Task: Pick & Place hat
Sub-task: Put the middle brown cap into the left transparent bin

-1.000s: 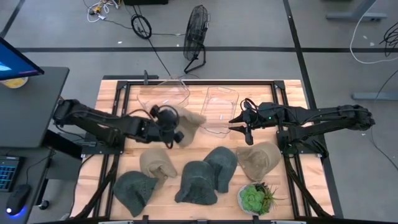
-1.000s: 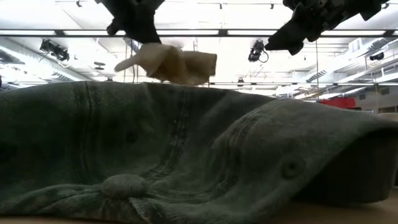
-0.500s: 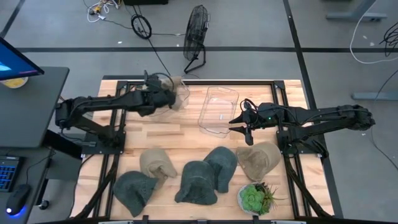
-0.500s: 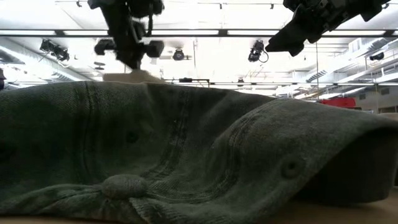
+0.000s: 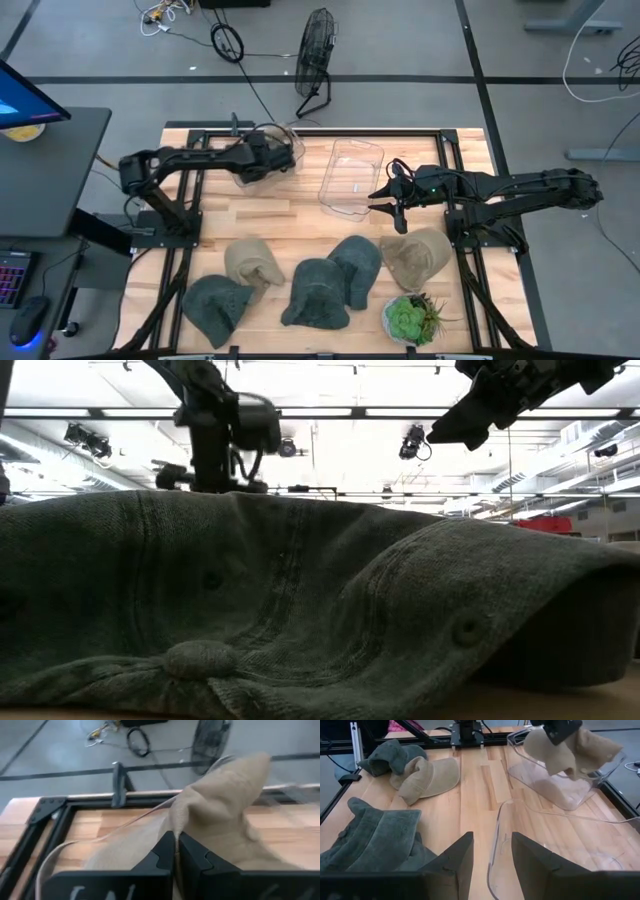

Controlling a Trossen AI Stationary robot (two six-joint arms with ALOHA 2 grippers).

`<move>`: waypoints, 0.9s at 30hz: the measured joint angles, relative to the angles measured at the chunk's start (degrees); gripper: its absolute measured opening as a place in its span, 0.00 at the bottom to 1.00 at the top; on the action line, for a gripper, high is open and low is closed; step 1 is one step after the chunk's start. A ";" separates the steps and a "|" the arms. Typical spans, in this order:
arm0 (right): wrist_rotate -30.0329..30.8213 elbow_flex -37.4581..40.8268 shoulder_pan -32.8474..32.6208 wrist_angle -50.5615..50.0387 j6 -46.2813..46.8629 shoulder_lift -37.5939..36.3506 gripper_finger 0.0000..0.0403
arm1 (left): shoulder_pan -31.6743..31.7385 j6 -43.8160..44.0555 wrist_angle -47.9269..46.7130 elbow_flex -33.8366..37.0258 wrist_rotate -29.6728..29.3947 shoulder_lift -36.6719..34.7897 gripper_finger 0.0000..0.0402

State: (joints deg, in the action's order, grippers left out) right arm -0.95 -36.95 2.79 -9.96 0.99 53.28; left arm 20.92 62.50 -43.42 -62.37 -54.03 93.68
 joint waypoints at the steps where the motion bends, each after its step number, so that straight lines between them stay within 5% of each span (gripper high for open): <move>1: 0.00 0.00 0.00 -0.07 0.00 0.00 0.34 | 0.43 0.14 0.24 0.00 0.63 0.66 0.04; 12: 0.02 0.02 0.00 -1.04 -0.39 0.00 0.34 | 1.64 -4.69 0.24 0.00 12.51 3.31 0.11; 20: 0.02 0.04 0.01 -1.83 -0.36 0.00 0.34 | 3.28 -15.69 0.00 0.00 14.02 2.42 0.28; 27: 0.02 0.04 0.00 -1.86 -0.17 0.00 0.34 | -0.65 -23.13 0.16 -0.04 13.86 -3.05 0.28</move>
State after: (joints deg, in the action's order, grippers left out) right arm -0.93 -36.91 2.79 -11.81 0.82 53.28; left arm 20.26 39.36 -43.25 -62.41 -40.17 90.63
